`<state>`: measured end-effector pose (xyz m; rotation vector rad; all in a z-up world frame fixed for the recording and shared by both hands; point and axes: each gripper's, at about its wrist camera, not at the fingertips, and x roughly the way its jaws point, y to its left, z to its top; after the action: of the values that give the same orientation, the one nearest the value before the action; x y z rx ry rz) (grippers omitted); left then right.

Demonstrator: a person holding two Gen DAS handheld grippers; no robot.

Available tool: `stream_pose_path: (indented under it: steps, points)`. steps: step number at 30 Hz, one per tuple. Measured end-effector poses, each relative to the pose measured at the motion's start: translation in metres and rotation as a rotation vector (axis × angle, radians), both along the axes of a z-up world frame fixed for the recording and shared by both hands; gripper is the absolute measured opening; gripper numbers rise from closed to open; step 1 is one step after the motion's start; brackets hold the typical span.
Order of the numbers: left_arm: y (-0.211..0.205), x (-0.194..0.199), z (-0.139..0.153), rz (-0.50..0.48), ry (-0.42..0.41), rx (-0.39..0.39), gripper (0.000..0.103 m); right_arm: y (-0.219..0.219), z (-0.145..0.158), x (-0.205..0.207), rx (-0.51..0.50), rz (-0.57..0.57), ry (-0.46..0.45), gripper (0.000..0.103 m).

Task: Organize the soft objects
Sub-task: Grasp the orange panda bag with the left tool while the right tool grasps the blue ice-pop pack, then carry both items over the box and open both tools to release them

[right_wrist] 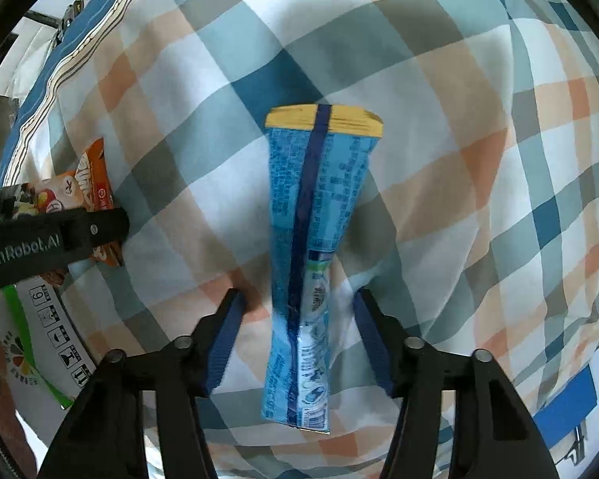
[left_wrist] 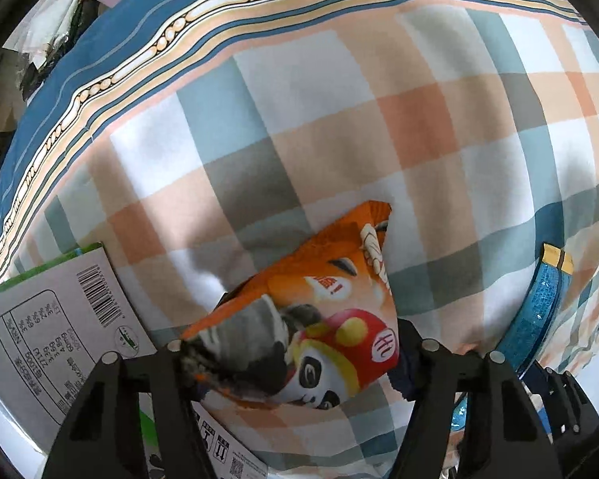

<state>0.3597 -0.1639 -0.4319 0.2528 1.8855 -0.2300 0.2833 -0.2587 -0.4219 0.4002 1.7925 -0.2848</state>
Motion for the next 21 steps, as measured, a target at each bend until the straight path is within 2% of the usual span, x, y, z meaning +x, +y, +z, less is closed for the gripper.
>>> stream_pose_path:
  steps: [2, 3, 5, 8, 15, 21]
  points:
    - [-0.001, -0.005, 0.001, 0.002, -0.008, -0.003, 0.059, -0.007, 0.005, 0.002, -0.003, -0.005, 0.005, 0.041]
    - [-0.002, -0.008, 0.004, 0.001, -0.010, -0.003, 0.058, -0.007, 0.000, -0.003, -0.003, -0.009, 0.005, 0.039]
    - [-0.003, -0.015, 0.008, 0.006, -0.008, -0.014, 0.053, -0.009, -0.002, -0.005, 0.007, -0.017, 0.006, 0.028]
    - [-0.001, -0.019, 0.015, 0.022, 0.011, -0.046, 0.051, -0.010, -0.004, -0.013, 0.008, -0.021, 0.000, 0.021]
    - [0.000, -0.049, 0.027, 0.069, 0.030, -0.124, 0.051, -0.011, 0.021, -0.021, 0.015, -0.017, -0.045, 0.017]
    - [0.011, -0.068, 0.061, 0.100, -0.031, -0.201, 0.051, -0.007, 0.058, -0.027, 0.004, 0.019, -0.112, 0.017]
